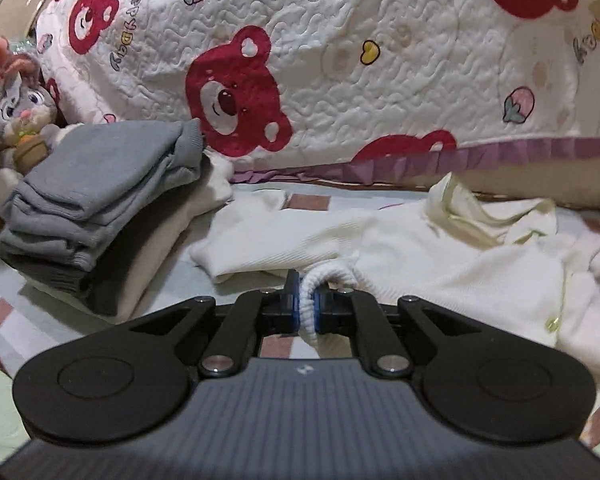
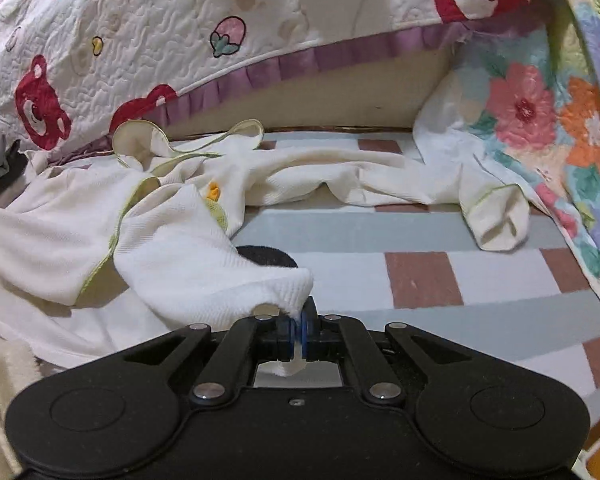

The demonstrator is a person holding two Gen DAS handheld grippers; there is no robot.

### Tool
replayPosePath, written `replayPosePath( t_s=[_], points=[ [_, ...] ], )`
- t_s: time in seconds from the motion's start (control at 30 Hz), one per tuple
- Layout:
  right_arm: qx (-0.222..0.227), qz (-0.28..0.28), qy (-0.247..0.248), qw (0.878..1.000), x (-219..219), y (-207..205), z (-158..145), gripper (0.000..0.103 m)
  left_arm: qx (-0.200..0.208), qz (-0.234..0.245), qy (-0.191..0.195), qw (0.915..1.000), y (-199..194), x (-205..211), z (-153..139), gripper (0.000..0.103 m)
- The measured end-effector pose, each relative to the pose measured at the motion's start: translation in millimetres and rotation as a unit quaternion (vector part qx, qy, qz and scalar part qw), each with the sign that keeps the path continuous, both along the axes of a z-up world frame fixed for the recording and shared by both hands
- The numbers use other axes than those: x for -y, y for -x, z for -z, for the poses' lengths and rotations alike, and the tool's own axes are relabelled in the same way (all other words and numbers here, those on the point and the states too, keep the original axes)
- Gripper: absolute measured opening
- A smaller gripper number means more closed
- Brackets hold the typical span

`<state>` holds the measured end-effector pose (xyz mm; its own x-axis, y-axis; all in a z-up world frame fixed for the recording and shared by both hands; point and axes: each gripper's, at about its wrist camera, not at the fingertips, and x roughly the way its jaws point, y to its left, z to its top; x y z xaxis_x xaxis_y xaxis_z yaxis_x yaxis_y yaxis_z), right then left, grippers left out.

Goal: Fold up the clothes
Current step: 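Grasp the garment edge with the right gripper while the left gripper holds the sleeve, then lift the garment with both grippers and lay it flat on the mat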

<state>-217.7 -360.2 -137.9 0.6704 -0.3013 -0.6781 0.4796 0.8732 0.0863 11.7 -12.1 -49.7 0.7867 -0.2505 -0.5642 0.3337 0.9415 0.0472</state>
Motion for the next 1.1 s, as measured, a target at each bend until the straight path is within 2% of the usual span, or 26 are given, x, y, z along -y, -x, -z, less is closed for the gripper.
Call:
replayPosePath(
  t_s=[0.03, 0.1, 0.13, 0.17, 0.23, 0.3, 0.4, 0.47, 0.53, 0.57, 0.63, 0.67, 0.73, 0.87, 0.93, 1.0, 1.1],
  points=[
    [0.012, 0.006, -0.005, 1.0, 7.5, -2.4, 2.2, 0.005, -0.002, -0.002, -0.001, 1.0, 1.6, -1.8, -0.2, 0.006],
    [0.03, 0.018, 0.002, 0.999, 23.7, -7.7, 5.5, 0.004, -0.02, 0.007, 0.02, 0.9996, -7.6, 1.6, -5.0, 0.005],
    [0.027, 0.021, 0.02, 0.999, 31.4, -12.7, 4.9, 0.004, -0.024, 0.026, -0.004, 0.9993, -10.0, 14.4, -5.1, 0.005],
    [0.03, 0.012, 0.039, 0.999, 39.3, -20.7, 1.2, 0.004, -0.01, 0.064, -0.066, 0.9957, -15.1, 40.6, -6.2, 0.005],
    [0.033, -0.008, 0.074, 0.997, 52.8, -38.1, -16.7, 0.003, 0.014, 0.112, -0.105, 0.9881, -19.6, 69.0, -22.7, 0.005],
    [0.049, -0.027, 0.095, 0.994, 59.3, -50.1, -56.3, 0.003, 0.03, 0.11, -0.06, 0.9917, -24.5, 69.0, -68.8, 0.005],
    [0.123, -0.049, 0.106, 0.986, 64.2, -40.8, -143.3, 0.003, 0.072, 0.096, 0.008, 0.9928, -15.3, 35.5, -147.7, 0.005],
    [0.174, -0.042, 0.076, 0.981, 69.8, -3.6, -195.4, 0.003, 0.086, 0.09, 0.042, 0.9913, 5.6, -4.2, -190.7, 0.005],
    [0.21, -0.051, 0.047, 0.975, 66.0, 47.0, -226.6, 0.003, 0.083, 0.088, 0.067, 0.9905, 33.7, -46.7, -210.7, 0.005],
    [0.217, -0.053, 0.059, 0.973, 60.2, 74.9, -231.8, 0.003, 0.075, 0.089, 0.071, 0.9906, 51.2, -65.5, -210.4, 0.005],
    [0.194, -0.035, 0.064, 0.978, 53.0, 116.4, -214.9, 0.003, 0.026, 0.085, 0.07, 0.9936, 82.3, -92.7, -185.2, 0.005],
    [0.174, -0.029, 0.051, 0.983, 51.4, 130.3, -197.5, 0.003, -0.002, 0.082, 0.065, 0.9945, 95.1, -101.3, -168.7, 0.005],
    [0.131, -0.019, 0.037, 0.991, 41.5, 152.0, -153.0, 0.003, -0.06, 0.08, 0.031, 0.9945, 117.8, -103.6, -124.6, 0.005],
    [0.045, 0.0, 0.015, 0.999, 19.9, 174.6, -58.6, 0.003, -0.134, 0.074, -0.01, 0.9881, 131.8, -100.9, -63.2, 0.005],
    [0.037, 0.007, 0.005, 0.999, 22.6, 177.7, -39.6, 0.003, -0.168, 0.07, -0.029, 0.9828, 138.2, -99.5, -34.6, 0.005],
    [0.042, 0.013, 0.001, 0.999, 29.2, 179.4, -34.3, 0.003, -0.15, 0.072, -0.025, 0.9857, 132.8, -97.8, -46.4, 0.005],
    [0.08, 0.0, 0.014, 0.997, 39.0, 175.3, -59.3, 0.003, -0.125, 0.078, 0.009, 0.9891, 126.3, -97.0, -82.8, 0.005]
  ],
)
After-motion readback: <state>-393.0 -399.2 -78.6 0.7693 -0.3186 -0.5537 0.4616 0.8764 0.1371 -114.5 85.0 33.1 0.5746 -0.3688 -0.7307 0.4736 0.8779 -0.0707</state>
